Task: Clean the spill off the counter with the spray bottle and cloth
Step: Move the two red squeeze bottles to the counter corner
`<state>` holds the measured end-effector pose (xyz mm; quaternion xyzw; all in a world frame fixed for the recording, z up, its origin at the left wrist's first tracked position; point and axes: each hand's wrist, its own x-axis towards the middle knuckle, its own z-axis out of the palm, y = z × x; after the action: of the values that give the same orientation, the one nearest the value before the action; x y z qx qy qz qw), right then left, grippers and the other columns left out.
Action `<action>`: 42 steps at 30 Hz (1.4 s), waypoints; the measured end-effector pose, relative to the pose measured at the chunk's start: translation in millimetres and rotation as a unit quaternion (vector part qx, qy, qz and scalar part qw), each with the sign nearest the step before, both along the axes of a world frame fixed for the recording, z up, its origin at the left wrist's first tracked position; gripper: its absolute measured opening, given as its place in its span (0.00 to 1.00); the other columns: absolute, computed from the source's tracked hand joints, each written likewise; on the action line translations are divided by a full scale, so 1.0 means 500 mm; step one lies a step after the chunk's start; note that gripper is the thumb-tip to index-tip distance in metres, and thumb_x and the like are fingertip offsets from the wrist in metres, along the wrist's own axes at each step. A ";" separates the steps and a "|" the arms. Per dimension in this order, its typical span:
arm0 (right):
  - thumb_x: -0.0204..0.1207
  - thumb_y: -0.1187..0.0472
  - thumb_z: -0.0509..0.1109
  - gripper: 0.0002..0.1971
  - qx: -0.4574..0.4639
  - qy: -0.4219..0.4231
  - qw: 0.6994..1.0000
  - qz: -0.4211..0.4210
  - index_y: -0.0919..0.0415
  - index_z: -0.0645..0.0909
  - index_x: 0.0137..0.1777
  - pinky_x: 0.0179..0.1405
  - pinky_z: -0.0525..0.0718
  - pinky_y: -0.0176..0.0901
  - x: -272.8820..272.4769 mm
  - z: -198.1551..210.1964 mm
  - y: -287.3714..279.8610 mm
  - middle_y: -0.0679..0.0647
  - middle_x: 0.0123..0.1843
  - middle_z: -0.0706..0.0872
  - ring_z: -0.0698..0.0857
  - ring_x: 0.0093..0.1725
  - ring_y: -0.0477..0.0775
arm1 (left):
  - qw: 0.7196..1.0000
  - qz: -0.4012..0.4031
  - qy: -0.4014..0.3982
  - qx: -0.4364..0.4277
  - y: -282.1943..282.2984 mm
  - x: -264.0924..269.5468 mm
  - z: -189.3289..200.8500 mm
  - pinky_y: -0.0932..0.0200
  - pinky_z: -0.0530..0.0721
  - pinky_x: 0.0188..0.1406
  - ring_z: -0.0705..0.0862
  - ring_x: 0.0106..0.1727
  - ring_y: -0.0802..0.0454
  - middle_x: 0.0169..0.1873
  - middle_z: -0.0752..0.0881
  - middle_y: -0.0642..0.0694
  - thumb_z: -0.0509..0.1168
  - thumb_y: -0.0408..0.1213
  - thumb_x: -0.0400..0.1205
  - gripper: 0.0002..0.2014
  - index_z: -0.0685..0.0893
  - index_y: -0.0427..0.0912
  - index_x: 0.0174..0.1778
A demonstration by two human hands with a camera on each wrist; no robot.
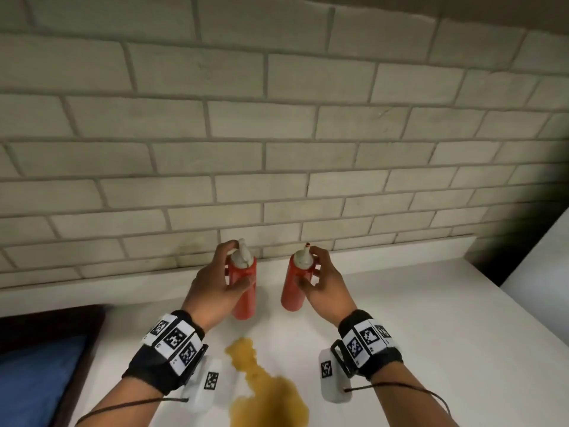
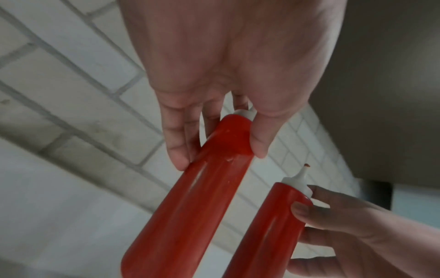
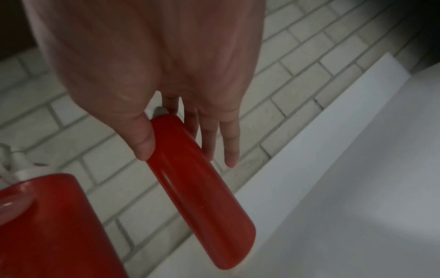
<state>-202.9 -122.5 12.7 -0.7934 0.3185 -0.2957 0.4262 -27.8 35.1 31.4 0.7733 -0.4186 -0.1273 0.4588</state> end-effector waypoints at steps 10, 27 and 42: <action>0.75 0.63 0.74 0.29 0.004 -0.058 0.998 -0.030 0.41 0.66 0.70 0.59 0.78 0.35 -0.283 0.064 -0.095 0.37 0.61 0.80 0.79 0.61 0.35 | 0.991 -0.115 0.005 -0.067 -0.110 -0.278 0.068 0.60 0.85 0.52 0.86 0.55 0.64 0.55 0.87 0.70 0.74 0.43 0.78 0.29 0.71 0.73 0.68; 0.70 0.60 0.72 0.22 -0.020 -0.010 0.998 -0.051 0.53 0.75 0.65 0.59 0.85 0.59 -0.557 0.073 -0.463 0.51 0.57 0.84 0.85 0.55 0.55 | 0.997 -0.072 -0.016 0.000 -0.550 -0.613 0.024 0.61 0.78 0.57 0.83 0.54 0.57 0.56 0.86 0.56 0.73 0.37 0.77 0.28 0.75 0.55 0.72; 0.72 0.62 0.70 0.18 0.029 0.013 0.997 -0.066 0.50 0.75 0.60 0.58 0.82 0.49 -0.488 0.000 -0.677 0.50 0.55 0.83 0.83 0.53 0.53 | 0.997 -0.002 -0.017 0.073 -0.822 -0.591 -0.041 0.50 0.84 0.57 0.87 0.57 0.43 0.56 0.88 0.48 0.70 0.39 0.78 0.23 0.77 0.54 0.70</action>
<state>-447.0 -460.8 13.0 -0.7616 0.3839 -0.3038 0.4246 -323.1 -375.8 10.7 0.8063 -0.4172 -0.1452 0.3935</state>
